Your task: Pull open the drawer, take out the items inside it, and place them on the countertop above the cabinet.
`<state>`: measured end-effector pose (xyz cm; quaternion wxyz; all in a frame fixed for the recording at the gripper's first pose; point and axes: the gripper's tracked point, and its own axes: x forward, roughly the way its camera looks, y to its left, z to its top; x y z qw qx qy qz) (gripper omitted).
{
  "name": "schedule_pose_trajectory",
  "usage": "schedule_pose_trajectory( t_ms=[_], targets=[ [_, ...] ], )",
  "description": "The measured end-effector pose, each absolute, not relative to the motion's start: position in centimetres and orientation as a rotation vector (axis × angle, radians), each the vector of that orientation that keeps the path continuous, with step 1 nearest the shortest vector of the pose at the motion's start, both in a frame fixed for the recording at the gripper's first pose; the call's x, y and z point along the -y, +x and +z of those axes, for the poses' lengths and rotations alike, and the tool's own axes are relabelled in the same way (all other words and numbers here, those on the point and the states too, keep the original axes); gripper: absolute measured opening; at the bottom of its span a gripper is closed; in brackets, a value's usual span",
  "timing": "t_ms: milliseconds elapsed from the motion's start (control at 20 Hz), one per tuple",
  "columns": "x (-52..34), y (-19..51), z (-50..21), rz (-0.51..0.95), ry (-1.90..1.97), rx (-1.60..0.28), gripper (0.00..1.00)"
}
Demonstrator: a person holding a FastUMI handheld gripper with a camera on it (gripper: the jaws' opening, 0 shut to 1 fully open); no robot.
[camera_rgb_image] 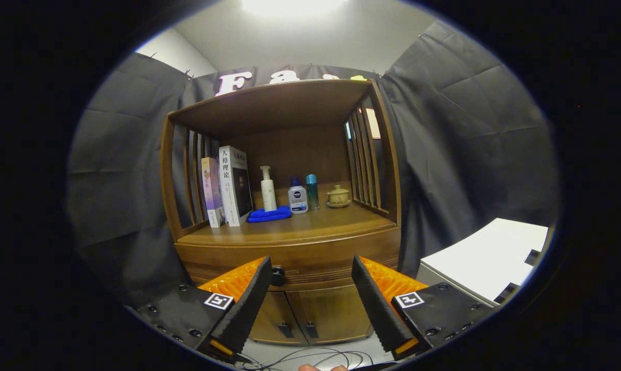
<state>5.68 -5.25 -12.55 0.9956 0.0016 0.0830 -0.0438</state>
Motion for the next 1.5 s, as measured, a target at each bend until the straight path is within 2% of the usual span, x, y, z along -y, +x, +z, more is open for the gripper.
schedule_pose_trajectory(
  t_ms=[500,1500],
  targets=[
    [3.6,8.6,-14.5,-0.043,-0.014,-0.159,0.98],
    [0.1,18.9,-24.3,0.027,-0.045,-0.344,0.98]
  ],
)
